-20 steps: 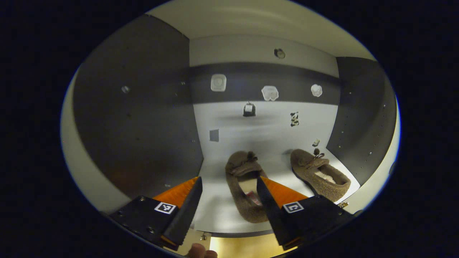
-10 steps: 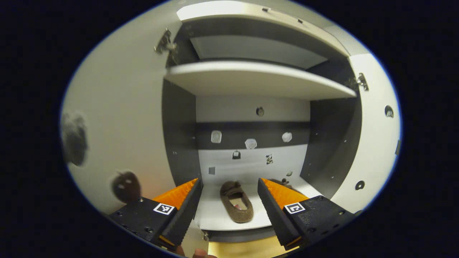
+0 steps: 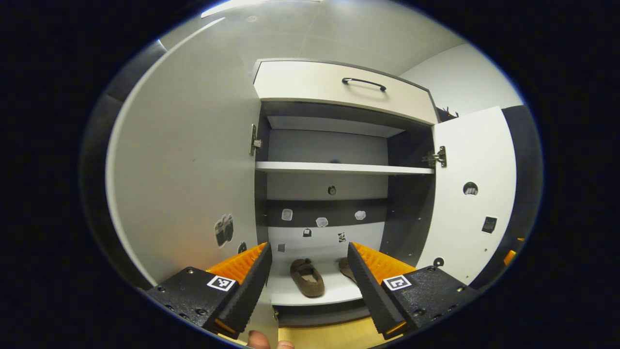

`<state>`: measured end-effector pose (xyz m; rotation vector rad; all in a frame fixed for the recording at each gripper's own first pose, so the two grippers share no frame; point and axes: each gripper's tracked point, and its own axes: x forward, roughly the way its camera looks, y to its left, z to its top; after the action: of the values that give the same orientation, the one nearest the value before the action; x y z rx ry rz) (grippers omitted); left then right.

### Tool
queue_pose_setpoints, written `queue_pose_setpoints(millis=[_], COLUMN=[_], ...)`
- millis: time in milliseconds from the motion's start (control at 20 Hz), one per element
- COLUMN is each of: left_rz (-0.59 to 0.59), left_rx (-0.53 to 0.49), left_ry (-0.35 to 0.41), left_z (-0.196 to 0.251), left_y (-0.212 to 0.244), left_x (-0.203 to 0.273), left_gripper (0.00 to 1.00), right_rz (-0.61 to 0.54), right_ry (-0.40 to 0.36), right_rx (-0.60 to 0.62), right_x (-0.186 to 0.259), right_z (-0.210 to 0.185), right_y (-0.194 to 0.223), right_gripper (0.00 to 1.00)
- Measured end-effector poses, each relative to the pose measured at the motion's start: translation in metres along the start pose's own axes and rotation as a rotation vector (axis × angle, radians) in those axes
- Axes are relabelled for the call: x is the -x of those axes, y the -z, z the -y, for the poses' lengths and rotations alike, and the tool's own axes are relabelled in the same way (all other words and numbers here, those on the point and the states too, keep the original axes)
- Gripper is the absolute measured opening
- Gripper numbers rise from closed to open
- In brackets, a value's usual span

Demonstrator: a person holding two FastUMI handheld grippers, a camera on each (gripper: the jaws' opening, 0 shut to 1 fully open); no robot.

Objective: Grab one shoe with the right hand and put it into the shoe cabinet, grab the other shoe with the left hand and put it into the shoe cabinet; then close the right door with the right hand and the left door with the left hand.

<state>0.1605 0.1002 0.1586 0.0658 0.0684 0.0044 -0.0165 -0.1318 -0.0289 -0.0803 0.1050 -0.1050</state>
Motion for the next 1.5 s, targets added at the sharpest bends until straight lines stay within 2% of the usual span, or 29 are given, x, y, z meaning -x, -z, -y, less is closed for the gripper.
queue_pose_setpoints(millis=[300, 550, 650, 700, 850, 900, 1000, 1050, 1150, 1200, 1250, 1500], left_rz=[-0.052, -0.075, -0.064, -0.063, -0.065, -0.061, -0.054, -0.051, -0.038, -0.034, -0.029, -0.032], left_rx=[-0.045, -0.020, -0.022, -0.015, 0.019, 0.024, 0.030, 0.034, 0.041, 0.042, 0.042, 0.060], left_ry=[0.034, 0.041, 0.008, -0.005, -0.025, -0.033, -0.057, -0.070, -0.103, -0.124, -0.145, -0.248], left_z=[0.007, 0.003, -0.010, -0.015, -0.024, -0.026, -0.035, -0.039, -0.050, -0.058, -0.065, -0.106], left_y=[0.027, 0.042, 0.044, 0.045, 0.047, 0.046, 0.041, 0.039, 0.036, 0.035, 0.034, 0.039], left_x=[0.049, 0.074, 0.078, 0.081, 0.095, 0.101, 0.115, 0.122, 0.132, 0.138, 0.144, 0.168], left_gripper=[0.95, 0.95, 0.95, 0.95, 0.95, 0.94, 0.95, 0.94, 0.95, 0.95, 0.96, 0.95], right_rz=[0.034, 0.093, 0.113, 0.114, 0.119, 0.115, 0.109, 0.102, 0.082, 0.081, 0.080, 0.061], right_ry=[0.096, 0.154, 0.165, 0.165, 0.157, 0.161, 0.177, 0.176, 0.157, 0.169, 0.173, 0.146], right_rx=[0.008, 0.051, 0.064, 0.061, 0.057, 0.066, 0.093, 0.098, 0.073, 0.065, 0.058, 0.007], right_x=[-0.022, -0.049, -0.058, -0.064, -0.079, -0.084, -0.094, -0.098, -0.104, -0.107, -0.109, -0.105], right_z=[0.044, 0.067, 0.070, 0.070, 0.067, 0.068, 0.071, 0.070, 0.062, 0.064, 0.066, 0.060], right_y=[-0.010, -0.027, -0.034, -0.034, -0.033, -0.031, -0.026, -0.024, -0.018, -0.016, -0.016, -0.012], right_gripper=[0.96, 0.96, 0.93, 0.96, 0.96, 0.93, 0.96, 0.93, 0.96, 0.96, 0.91, 0.94])
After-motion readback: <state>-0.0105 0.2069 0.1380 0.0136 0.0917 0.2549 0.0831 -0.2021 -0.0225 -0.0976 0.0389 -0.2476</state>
